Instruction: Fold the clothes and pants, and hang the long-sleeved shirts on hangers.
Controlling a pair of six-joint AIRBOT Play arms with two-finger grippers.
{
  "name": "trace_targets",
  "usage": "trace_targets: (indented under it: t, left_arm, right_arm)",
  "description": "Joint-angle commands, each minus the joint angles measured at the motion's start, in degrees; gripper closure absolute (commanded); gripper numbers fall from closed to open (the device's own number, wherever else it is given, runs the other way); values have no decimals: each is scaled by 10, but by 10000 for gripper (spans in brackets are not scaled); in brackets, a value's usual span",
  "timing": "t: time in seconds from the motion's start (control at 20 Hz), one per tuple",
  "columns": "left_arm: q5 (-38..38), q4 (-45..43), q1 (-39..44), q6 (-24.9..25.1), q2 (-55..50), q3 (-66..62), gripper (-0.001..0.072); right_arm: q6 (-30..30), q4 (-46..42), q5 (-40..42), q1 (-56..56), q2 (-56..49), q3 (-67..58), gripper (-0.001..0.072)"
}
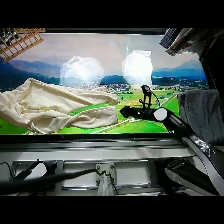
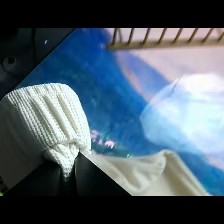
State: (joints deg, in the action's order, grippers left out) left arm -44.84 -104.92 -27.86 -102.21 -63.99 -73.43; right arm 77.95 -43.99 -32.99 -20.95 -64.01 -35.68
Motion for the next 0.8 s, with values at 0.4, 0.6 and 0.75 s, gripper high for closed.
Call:
trace_targets:
  t: [0.4, 0.6, 0.75]
  left_arm:
    - [47, -1, -5, 13, -45, 0, 686]
    - [68, 0, -5, 12, -56, 0, 685]
    - [87, 13, -5, 10, -61, 0, 685]
  right_arm:
    - [-24, 2, -133, -24, -236, -207, 196]
    - [-26, 2, -122, -50, -245, -207, 287]
    - [-33, -11, -92, -70, -245, -207, 685]
